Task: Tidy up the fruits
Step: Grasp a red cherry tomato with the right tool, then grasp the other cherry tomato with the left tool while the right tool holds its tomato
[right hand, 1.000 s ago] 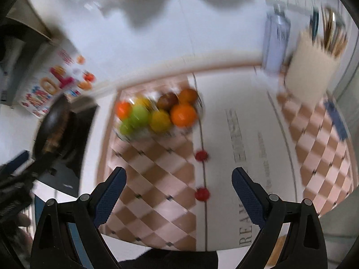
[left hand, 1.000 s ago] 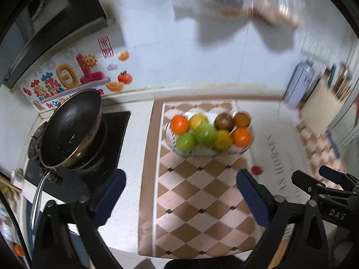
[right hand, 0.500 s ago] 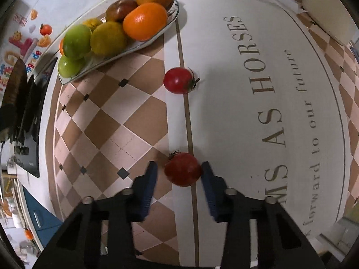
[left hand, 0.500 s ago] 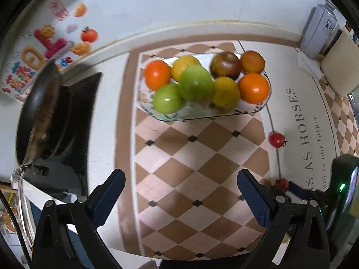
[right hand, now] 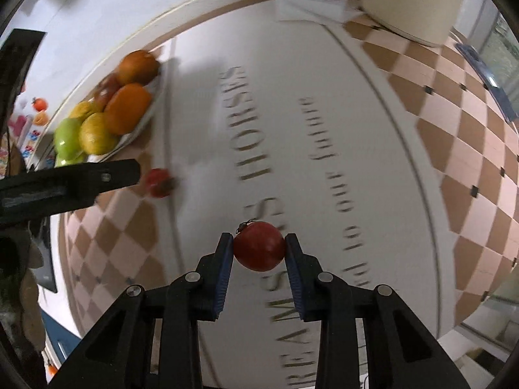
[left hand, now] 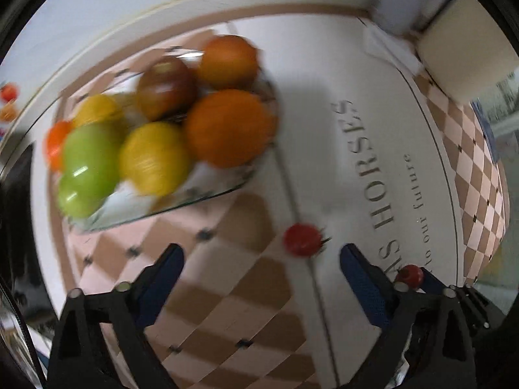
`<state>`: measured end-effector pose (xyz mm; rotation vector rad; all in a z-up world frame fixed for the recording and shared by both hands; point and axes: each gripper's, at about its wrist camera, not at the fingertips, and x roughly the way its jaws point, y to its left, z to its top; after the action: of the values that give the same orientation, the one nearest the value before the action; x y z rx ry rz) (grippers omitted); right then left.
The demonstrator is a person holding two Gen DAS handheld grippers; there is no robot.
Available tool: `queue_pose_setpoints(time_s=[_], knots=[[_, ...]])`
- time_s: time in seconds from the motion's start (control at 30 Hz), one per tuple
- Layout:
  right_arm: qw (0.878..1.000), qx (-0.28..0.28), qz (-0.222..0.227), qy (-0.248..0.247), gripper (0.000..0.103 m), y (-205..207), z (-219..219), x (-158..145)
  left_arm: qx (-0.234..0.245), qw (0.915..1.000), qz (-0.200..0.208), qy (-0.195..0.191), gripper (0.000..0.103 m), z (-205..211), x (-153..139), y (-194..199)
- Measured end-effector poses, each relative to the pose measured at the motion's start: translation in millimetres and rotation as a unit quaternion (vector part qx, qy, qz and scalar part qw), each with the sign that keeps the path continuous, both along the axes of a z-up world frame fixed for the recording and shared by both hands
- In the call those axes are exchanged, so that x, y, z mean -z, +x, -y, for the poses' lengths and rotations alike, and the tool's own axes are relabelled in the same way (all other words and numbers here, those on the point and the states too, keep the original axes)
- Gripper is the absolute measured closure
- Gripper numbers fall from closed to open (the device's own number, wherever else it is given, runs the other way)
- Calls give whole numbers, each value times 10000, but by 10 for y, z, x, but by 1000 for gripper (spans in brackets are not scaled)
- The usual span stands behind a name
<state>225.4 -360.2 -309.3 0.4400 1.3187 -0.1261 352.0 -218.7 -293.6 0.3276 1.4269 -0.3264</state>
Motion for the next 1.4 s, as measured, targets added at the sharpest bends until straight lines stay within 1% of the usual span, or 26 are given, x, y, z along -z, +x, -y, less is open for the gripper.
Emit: queue_pose_setpoints(time_s=[0.03,0.07,0.1,0.13,0.2,0.23,0.3,0.33,0.37,0.47,0.57,0.67,0.83,0.93,0.97,1.03,1.13,1.2,1.27,1.37,1.4], knots=[[10000,31,-17,0,68,-1,32,11,96,9999,-60,29,18,78,67,13],[10000,63,-41,3,68,0,61,28,165,9998,-113,41,25,128,118,22],[9999,85,-55,13,68,13,103,43,224,9996,-177,54,30,175,174,28],[9999,108,-69,31,68,23,121,59,284,9993,-233,76,32,212,224,31],[9998,133,-123,42,68,24,137,102,378,9987,-322,100,48,260,302,31],[9998,136,-134,60,68,43,132,117,403,9985,-357,112,52,277,335,29],[9998,115,-134,77,68,80,103,129,467,9981,-400,98,69,296,376,21],[9998,99,-121,75,68,102,89,126,477,9982,-357,114,70,297,376,18],[9999,76,-103,66,68,131,72,116,510,9982,-305,99,74,300,365,17],[10000,7,-46,63,68,213,30,81,481,9984,-303,16,81,276,350,33],[10000,-53,58,48,68,292,1,2,362,9989,-267,-114,82,175,283,74],[9998,-106,149,85,68,386,-37,-63,110,9991,-268,-304,82,11,182,127],[9990,-229,320,234,68,518,-144,-152,-415,9965,-227,-683,82,-451,-96,207],[9978,-352,420,375,68,605,-261,-181,-780,9927,-182,-900,82,-781,-269,228],[9972,-397,454,440,68,632,-313,-188,-821,9919,-82,-964,82,-899,-314,222],[9961,-476,508,541,68,683,-409,-189,-1090,9879,-64,-1106,82,-1115,-407,266],[9952,-529,546,618,68,760,-504,-195,-1352,9840,-24,-1164,82,-1396,-488,347],[9952,-460,570,653,68,785,-492,-225,-1492,9826,-105,-1102,81,-1422,-413,348],[9956,-361,594,623,68,789,-427,-245,-1527,9799,-325,-1243,80,-1373,-354,334],[9968,-250,561,504,68,731,-277,-262,-1266,9820,-475,-1319,77,-1083,-274,293],[9973,-220,534,444,68,701,-211,-257,-1128,9834,-526,-1322,75,-962,-247,271]])
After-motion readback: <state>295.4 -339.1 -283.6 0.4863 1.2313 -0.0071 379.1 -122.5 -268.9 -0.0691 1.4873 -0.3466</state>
